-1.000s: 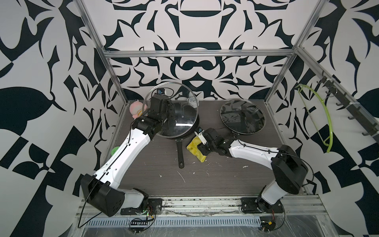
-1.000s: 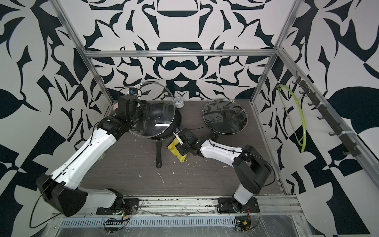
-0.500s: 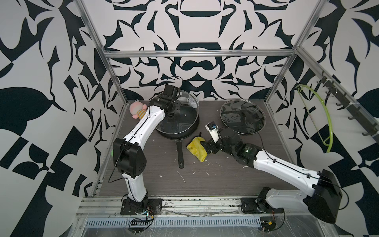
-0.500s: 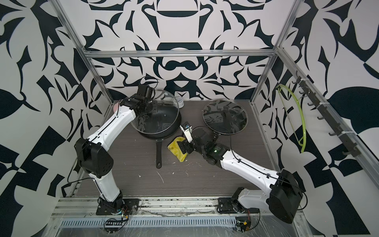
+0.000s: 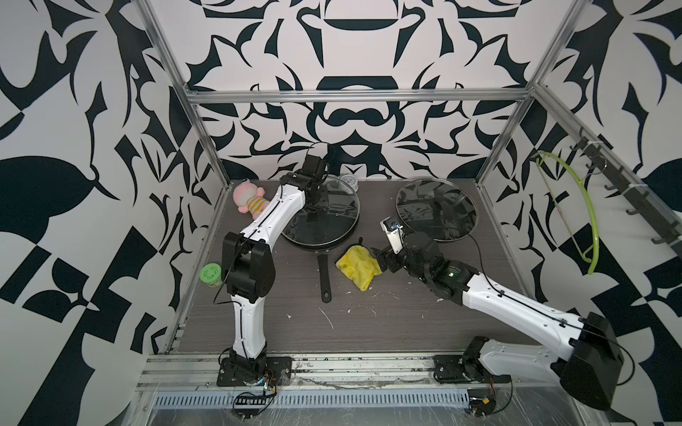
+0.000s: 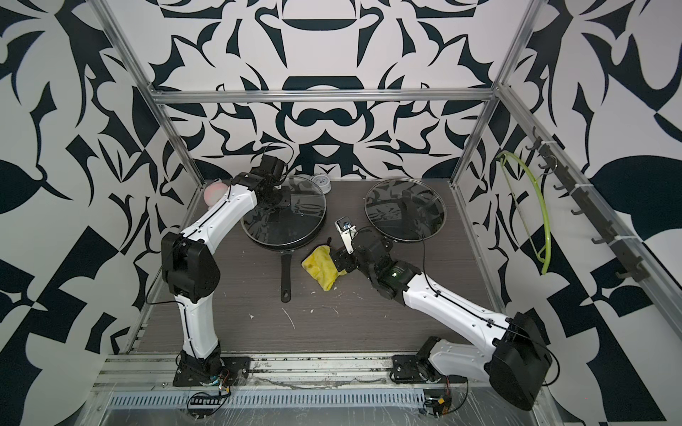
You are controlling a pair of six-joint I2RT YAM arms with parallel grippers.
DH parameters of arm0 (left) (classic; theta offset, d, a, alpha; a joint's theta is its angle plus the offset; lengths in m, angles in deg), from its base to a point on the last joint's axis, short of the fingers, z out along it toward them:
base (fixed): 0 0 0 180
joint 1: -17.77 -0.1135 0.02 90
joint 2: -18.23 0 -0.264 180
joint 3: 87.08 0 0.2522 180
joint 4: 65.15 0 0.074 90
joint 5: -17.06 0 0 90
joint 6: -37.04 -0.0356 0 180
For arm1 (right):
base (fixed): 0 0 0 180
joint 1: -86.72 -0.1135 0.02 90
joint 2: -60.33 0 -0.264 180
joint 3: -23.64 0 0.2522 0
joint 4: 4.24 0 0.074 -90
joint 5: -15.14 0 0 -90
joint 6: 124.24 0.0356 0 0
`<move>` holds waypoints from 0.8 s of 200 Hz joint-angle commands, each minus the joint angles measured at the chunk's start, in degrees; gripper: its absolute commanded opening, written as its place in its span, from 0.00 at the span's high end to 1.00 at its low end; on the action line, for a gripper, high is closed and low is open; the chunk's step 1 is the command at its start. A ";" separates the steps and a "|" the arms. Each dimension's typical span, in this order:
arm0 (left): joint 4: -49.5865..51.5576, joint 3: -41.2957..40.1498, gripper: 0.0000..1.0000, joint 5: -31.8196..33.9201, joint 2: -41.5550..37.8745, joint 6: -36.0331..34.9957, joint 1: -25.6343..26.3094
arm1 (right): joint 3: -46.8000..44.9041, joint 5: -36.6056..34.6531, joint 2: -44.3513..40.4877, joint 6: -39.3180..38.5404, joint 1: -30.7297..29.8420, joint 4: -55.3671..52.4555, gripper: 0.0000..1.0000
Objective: Wipe the pot lid with a cloth
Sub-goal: Place the pot lid on the cooking pot.
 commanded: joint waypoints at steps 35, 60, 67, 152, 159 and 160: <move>-5.28 -1.51 1.00 -0.94 0.10 0.08 -0.22 | -0.53 -2.04 -1.41 0.38 0.51 2.98 0.08; -5.22 -2.00 1.00 -0.62 0.90 -0.16 -0.23 | -0.55 -1.76 -1.13 0.46 0.61 3.20 0.08; -5.31 -2.00 1.00 -0.54 1.18 -0.42 -0.26 | -0.57 -1.69 -1.01 0.58 0.61 3.34 0.08; -1.68 -1.85 1.00 3.48 2.71 -2.95 1.10 | -0.25 -1.76 0.55 0.97 0.79 4.17 0.10; -1.67 -2.04 0.98 3.57 2.70 -3.00 1.10 | -0.24 -1.78 0.74 0.93 0.78 4.27 0.10; -1.67 -2.04 0.98 3.57 2.70 -3.00 1.10 | -0.24 -1.71 0.73 0.96 0.79 4.27 0.10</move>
